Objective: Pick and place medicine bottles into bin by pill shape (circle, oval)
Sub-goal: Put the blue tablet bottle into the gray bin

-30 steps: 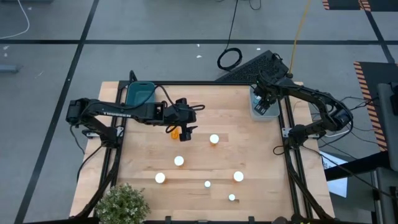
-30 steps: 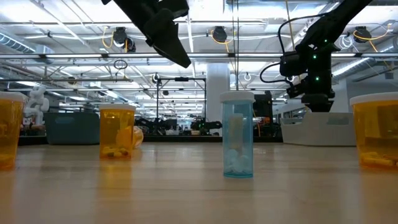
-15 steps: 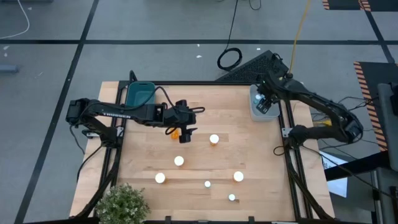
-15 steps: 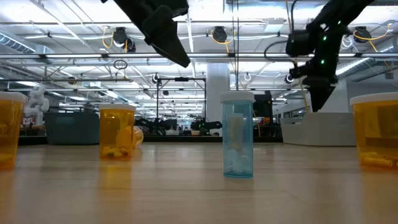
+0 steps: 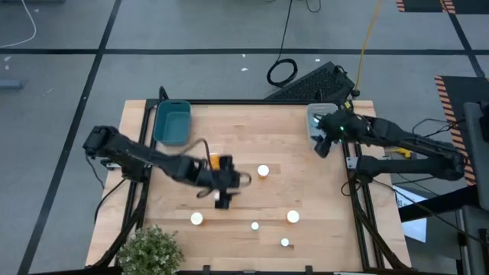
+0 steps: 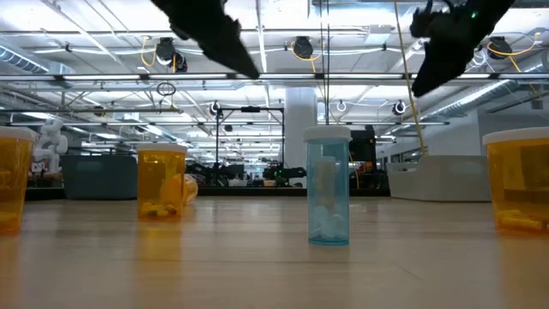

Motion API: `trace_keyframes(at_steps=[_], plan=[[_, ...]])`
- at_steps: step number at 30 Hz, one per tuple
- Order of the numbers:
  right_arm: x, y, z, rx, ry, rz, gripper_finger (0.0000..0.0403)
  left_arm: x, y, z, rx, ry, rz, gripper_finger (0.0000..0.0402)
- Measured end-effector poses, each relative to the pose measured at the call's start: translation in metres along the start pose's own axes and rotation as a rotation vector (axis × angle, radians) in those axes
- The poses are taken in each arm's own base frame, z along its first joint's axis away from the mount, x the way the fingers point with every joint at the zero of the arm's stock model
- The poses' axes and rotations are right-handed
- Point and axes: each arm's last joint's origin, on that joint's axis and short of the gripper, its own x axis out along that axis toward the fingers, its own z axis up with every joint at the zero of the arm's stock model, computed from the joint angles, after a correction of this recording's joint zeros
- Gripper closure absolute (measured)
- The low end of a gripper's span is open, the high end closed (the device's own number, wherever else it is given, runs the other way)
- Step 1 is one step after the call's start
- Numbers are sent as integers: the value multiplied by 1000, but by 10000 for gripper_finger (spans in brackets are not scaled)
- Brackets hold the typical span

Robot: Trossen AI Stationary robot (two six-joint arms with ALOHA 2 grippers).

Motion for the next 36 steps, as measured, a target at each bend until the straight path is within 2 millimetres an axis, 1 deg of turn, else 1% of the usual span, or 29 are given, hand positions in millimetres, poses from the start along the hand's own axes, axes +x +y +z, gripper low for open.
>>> trace_keyframes(at_steps=[2, 3, 6, 9, 12, 16, 19, 29, 33, 36], plan=[[-6, 11, -1, -23, -37, 57, 195, 8, -22, -1, 35, -11, -38, 126], [-8, 16, -1, -39, -55, 81, 195, 13, -32, -4, 51, 2, -53, 126], [-11, 32, 0, -99, -106, 121, 195, 30, -60, -7, 82, -32, -95, 126], [-14, 47, 2, -151, -160, 160, 195, 45, -79, -12, 76, -50, -106, 126], [-16, 60, 4, -198, -211, 194, 195, 56, -92, -19, 64, -37, -101, 126], [-17, 72, 7, -270, -277, 231, 195, 70, -105, -27, 53, -29, -129, 126], [-18, 77, 10, -305, -313, 245, 195, 79, -108, -31, 53, -28, -137, 126], [-18, 80, 15, -350, -371, 248, 195, 111, -112, -42, 43, -41, -177, 126], [-19, 80, 16, -356, -381, 251, 195, 116, -113, -43, 49, -51, -198, 127], [-19, 80, 16, -357, -381, 251, 195, 119, -115, -46, 64, -47, -202, 136]])
